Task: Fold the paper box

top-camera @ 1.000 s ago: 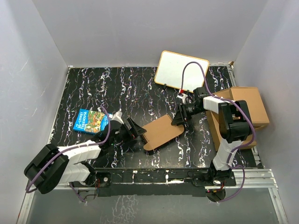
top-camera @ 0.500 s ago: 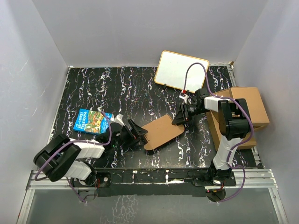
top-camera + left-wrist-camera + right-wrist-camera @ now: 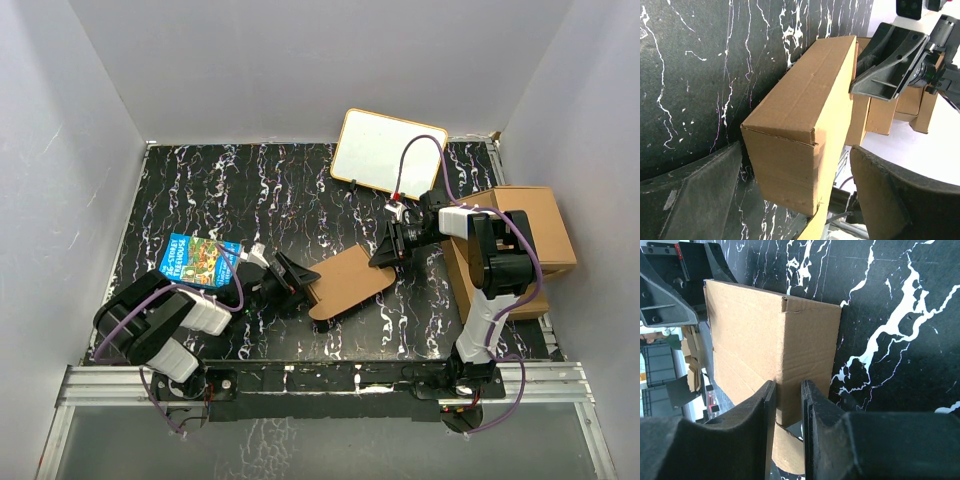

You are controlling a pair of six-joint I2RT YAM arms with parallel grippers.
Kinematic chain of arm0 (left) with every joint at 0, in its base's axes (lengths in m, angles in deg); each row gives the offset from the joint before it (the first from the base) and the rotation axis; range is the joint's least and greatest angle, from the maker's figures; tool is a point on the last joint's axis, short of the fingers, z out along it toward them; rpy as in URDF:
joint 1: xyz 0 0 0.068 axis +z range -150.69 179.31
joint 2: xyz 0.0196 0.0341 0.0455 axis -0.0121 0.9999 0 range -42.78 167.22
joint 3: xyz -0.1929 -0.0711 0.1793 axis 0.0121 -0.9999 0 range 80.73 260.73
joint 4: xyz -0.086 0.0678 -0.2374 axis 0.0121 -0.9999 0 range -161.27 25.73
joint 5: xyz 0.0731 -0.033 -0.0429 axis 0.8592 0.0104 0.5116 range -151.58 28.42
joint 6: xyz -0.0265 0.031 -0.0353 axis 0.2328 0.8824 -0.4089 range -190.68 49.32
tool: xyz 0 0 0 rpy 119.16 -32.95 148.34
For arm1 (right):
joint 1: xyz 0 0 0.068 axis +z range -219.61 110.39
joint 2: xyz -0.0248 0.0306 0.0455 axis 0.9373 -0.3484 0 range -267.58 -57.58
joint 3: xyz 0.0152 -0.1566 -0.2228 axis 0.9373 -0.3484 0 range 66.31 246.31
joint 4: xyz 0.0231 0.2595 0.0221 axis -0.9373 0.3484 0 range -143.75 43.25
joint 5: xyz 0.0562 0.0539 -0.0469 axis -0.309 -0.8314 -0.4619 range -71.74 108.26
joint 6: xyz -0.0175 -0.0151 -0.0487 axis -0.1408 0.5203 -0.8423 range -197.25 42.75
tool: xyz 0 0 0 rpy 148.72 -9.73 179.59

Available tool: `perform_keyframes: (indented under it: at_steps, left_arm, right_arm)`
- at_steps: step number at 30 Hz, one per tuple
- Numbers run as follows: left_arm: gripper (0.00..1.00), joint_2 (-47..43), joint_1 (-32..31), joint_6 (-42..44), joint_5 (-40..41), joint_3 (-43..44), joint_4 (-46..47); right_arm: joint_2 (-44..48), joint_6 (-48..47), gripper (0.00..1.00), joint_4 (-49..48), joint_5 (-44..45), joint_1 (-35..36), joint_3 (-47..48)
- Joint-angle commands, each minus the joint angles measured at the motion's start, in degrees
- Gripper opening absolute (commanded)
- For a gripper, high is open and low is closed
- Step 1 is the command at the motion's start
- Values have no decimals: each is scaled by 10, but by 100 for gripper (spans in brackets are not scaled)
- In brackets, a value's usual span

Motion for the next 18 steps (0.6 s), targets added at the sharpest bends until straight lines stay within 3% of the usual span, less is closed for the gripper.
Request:
perform_keyframes:
  at_steps: [1, 7, 18]
  left_arm:
    - [86, 14, 4, -24, -4, 9, 32]
    - [69, 8, 3, -56, 11, 8, 43]
    - [48, -37, 3, -61, 31, 19, -25]
  right_arm:
    - [-18, -14, 25, -20, 52, -2, 11]
    - [-13, -20, 28, -20, 41, -2, 11]
    - [3, -59, 40, 15, 8, 0, 41]
